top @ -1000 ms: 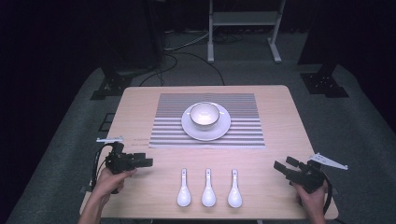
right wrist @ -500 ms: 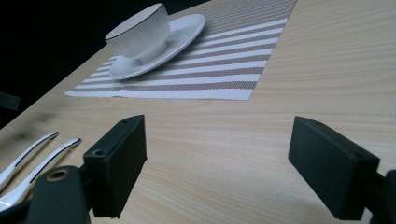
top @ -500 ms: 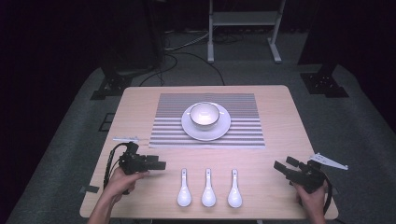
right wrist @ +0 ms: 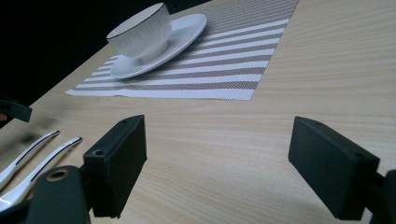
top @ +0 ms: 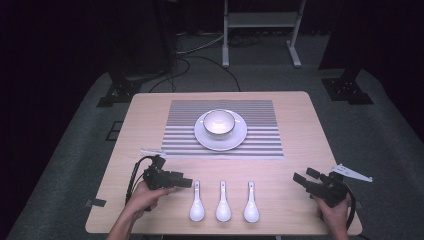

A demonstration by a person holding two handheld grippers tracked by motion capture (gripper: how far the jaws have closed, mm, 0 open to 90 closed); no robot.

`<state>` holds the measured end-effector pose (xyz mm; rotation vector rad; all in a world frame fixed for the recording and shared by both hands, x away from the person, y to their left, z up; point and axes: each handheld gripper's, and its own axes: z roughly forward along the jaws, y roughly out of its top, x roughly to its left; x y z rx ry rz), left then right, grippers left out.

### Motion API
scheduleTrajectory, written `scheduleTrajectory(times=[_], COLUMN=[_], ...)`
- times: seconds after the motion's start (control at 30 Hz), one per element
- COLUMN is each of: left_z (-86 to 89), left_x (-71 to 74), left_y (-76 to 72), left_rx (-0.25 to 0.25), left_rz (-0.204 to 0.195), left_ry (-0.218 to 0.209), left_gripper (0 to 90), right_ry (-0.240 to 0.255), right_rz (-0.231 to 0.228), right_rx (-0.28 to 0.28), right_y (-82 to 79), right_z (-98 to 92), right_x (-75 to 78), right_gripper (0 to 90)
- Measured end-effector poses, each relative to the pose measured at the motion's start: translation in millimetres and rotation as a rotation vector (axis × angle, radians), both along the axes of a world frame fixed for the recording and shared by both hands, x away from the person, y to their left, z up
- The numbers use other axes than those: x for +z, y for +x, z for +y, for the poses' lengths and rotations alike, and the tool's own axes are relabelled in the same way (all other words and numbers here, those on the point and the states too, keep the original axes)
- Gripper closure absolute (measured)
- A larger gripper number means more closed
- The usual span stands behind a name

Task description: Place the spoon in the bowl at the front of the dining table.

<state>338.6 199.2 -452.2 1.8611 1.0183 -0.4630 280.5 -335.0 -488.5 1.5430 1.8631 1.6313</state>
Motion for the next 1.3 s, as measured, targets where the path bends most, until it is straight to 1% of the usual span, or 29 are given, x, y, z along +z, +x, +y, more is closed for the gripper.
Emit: scheduleTrajectory(times=[0.1,0.13,0.17,0.27,0.33,0.37,0.4,0.5,0.63,0.67,0.7,0.73,0.77,0.8,0.93,0.97,1.1,1.13,1.2,1.23,1.27,1.3], left_z=[-5.1,-6.6,-9.0,-15.0,-18.0,-18.5,-19.5,-22.0,-23.2,-23.7,-24.5,-25.5,-26.5,-27.1,-29.4,-30.2,-34.4,-36.9,-39.7,-42.2,-44.7,-46.6], left_x=[-3.2,-4.2,-5.5,-9.0,-11.7,-12.6,-13.5,-15.5,-16.6,-17.1,-18.3,-19.3,-20.0,-21.1,-22.8,-22.5,-21.2,-18.9,-17.1,-16.0,-15.5,-15.4], left_y=[1.4,1.8,2.1,3.0,4.3,4.9,5.3,5.7,6.3,6.3,6.4,6.5,6.4,6.8,6.5,6.5,6.1,5.8,5.7,5.9,5.8,5.6], left_rx=[0.005,-0.001,-0.003,-0.008,0.0,-0.001,0.001,0.003,0.009,0.009,0.004,0.0,0.001,-0.004,0.001,0.001,-0.003,0.006,0.008,-0.005,-0.023,-0.034], left_rz=[0.016,0.022,0.03,0.053,0.066,0.069,0.072,0.089,0.098,0.102,0.106,0.121,0.126,0.126,0.133,0.131,0.119,0.108,0.099,0.086,0.081,0.081], left_ry=[-0.004,0.0,0.002,0.01,0.015,0.014,0.017,0.022,0.028,0.028,0.027,0.03,0.035,0.05,0.052,0.058,0.105,0.146,0.178,0.201,0.215,0.22], left_gripper=[5.3,7.9,8.7,8.9,9.0,11.6,12.3,12.3,13.0,13.6,17.6,18.9,18.9,19.0,23.2,23.4,35.7,39.1,44.2,46.6,48.8,50.6], right_ry=[-0.001,-0.001,-0.001,-0.001,-0.003,-0.004,-0.005,-0.006,-0.006,-0.007,-0.008,-0.008,-0.008,-0.008,-0.008,-0.009,-0.01,-0.01,-0.013,-0.013,-0.014,-0.015], right_rz=[-0.001,-0.001,-0.001,-0.001,-0.001,-0.001,-0.002,-0.003,-0.004,-0.005,-0.006,-0.006,-0.006,-0.006,-0.006,-0.006,-0.006,-0.007,-0.007,-0.006,-0.007,-0.007], right_rx=[0.001,0.001,0.001,0.003,0.004,0.005,0.005,0.007,0.009,0.009,0.009,0.009,0.009,0.01,0.009,0.009,0.009,0.009,0.01,0.01,0.01,0.011], right_y=[-0.1,-0.1,-0.1,-0.2,-0.1,-0.2,-0.1,-0.2,-0.2,-0.2,-0.2,-0.2,-0.2,-0.2,-0.2,-0.2,-0.2,-0.2,-0.3,-0.3,-0.3,-0.4], right_z=[0.1,0.2,0.2,0.3,0.4,0.5,0.6,0.7,0.7,0.8,0.8,0.8,0.8,0.8,1.0,1.0,1.1,1.1,1.3,1.4,1.5,1.6], right_x=[0.0,0.1,0.1,0.1,0.2,0.2,0.2,0.3,0.3,0.3,0.3,0.2,0.3,0.3,0.3,0.3,0.4,0.3,0.4,0.5,0.5,0.5], right_gripper=[18.3,18.3,18.3,18.3,18.3,18.3,18.4,18.3,18.3,18.3,18.3,18.3,18.3,18.3,18.4,18.4,18.4,18.3,18.4,18.4,18.4,18.4])
